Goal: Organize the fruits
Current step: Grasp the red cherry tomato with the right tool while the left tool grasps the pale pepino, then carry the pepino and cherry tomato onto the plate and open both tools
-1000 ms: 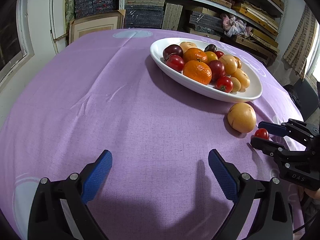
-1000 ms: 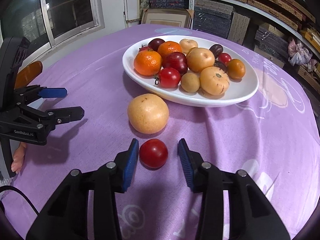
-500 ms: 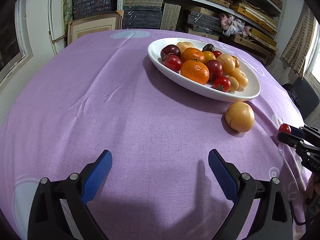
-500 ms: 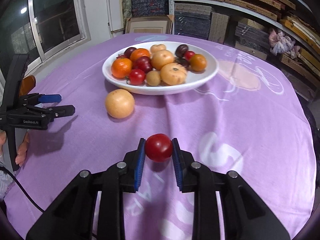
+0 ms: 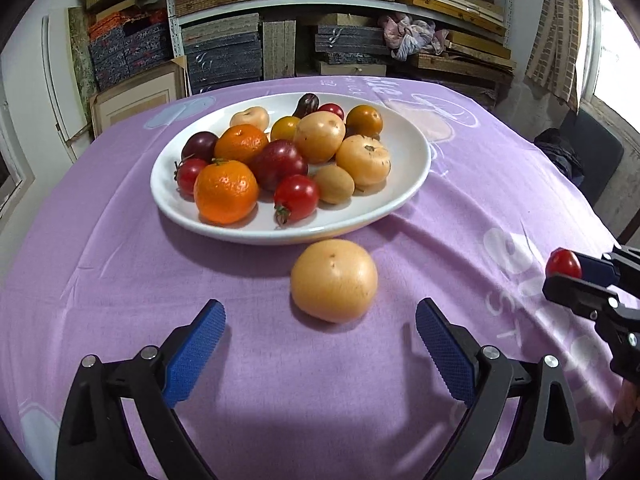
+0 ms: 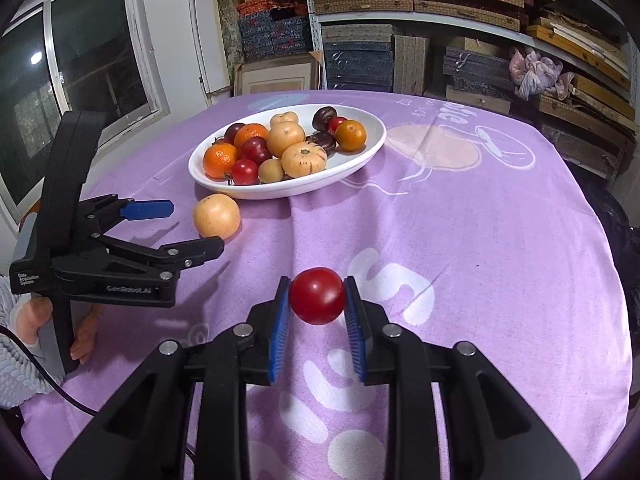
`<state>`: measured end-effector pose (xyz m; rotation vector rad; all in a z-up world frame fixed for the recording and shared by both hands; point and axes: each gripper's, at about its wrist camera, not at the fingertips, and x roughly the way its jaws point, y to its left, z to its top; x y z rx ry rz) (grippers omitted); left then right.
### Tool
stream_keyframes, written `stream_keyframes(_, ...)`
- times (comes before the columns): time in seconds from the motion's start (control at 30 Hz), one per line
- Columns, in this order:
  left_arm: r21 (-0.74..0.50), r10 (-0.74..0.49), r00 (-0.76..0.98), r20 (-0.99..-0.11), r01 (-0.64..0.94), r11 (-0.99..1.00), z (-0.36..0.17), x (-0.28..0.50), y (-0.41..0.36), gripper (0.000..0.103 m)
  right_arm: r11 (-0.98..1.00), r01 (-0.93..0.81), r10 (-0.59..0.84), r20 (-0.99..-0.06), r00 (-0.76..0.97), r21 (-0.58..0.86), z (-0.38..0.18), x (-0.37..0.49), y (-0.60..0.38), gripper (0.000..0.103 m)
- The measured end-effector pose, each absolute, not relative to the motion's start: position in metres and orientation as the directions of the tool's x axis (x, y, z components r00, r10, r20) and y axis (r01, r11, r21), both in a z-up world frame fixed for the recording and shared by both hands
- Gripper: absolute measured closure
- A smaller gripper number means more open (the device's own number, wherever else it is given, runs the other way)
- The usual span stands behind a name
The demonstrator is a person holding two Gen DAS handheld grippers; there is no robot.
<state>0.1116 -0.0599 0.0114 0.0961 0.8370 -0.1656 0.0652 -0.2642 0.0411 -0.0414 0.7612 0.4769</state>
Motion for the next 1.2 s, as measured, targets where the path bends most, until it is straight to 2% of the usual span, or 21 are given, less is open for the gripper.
stream_keyframes(0.1,0.019,-0.104,0.651,-0.752,0.178,0.984,0.010,0.124,-0.065,0.027,0.893,-0.423,0.409,-0.668,0.622,0.153,0.043,0.066,-0.268,0.077)
stream_keyframes(0.17,0.010,-0.108,0.633,-0.766,0.179,0.984,0.006,0.130,-0.066,0.047,0.892,-0.421,0.416,-0.666,0.620,0.165,0.044,0.066,-0.270,0.077)
stream_keyframes(0.2,0.002,-0.114,0.621,-0.775,0.182,0.983,0.004,0.133,-0.066,0.050,0.892,-0.420,0.417,-0.665,0.620,0.169,0.044,0.067,-0.271,0.077)
stream_keyframes(0.53,-0.027,-0.138,0.620,-0.772,0.184,0.983,0.006,0.134,-0.064,0.051,0.891,-0.419,0.419,-0.670,0.613,0.174,0.042,0.068,-0.272,0.077)
stream_keyframes(0.6,-0.032,-0.146,0.621,-0.770,0.192,0.981,0.006,0.133,-0.063,0.056,0.892,-0.419,0.416,-0.674,0.610,0.172,0.041,0.068,-0.271,0.077)
stream_keyframes(0.67,-0.039,-0.155,0.619,-0.770,0.197,0.980,0.006,0.131,-0.061,0.056,0.891,-0.422,0.414,-0.677,0.608,0.165,0.039,0.069,-0.268,0.077)
stream_keyframes(0.93,-0.076,-0.169,0.632,-0.756,0.171,0.982,0.020,0.099,-0.027,0.056,0.897,-0.416,0.399,-0.682,0.613,0.151,0.039,0.069,-0.262,0.077)
stream_keyframes(1.07,-0.056,-0.128,0.689,-0.714,0.126,0.990,0.069,0.084,0.004,0.056,0.901,-0.408,0.409,-0.606,0.683,0.148,0.090,0.061,-0.268,0.077)
stream_keyframes(1.2,-0.012,-0.082,0.779,-0.622,0.094,0.995,0.155,0.077,0.022,0.056,0.893,-0.433,0.435,-0.487,0.757,0.125,0.185,0.051,-0.267,0.077)
